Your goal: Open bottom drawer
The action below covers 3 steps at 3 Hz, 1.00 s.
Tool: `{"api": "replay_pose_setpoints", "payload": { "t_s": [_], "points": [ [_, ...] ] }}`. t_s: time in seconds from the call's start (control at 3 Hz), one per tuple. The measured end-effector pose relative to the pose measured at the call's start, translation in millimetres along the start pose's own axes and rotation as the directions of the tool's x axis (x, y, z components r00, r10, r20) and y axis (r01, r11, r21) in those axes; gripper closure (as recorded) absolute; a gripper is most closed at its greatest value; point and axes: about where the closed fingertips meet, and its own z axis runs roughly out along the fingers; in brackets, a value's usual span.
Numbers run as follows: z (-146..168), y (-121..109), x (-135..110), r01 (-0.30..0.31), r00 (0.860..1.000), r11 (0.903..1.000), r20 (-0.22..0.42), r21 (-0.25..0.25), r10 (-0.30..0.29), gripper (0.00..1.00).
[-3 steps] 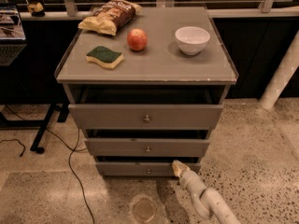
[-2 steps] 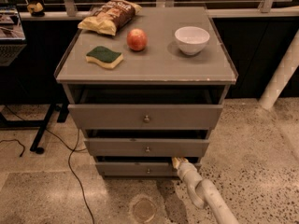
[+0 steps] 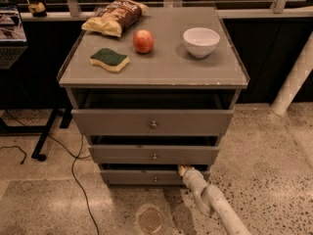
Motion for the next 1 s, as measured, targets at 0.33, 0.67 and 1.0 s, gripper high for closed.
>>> {"api": "replay_pose_setpoints", "payload": {
  "t_s": [0.33,0.67,1.0],
  "points": [
    [10.3,-17.6,11.5,0.005,0.999,0.9983,-0.040,0.058,-0.003,1.00],
    [14.3,-15.6,13.0,0.012,0.999,0.9983,-0.050,0.056,-0.010,1.00],
    [18.2,-23.3,18.4,0.011,0.996,0.9972,-0.092,0.073,-0.005,1.00]
  ]
}}
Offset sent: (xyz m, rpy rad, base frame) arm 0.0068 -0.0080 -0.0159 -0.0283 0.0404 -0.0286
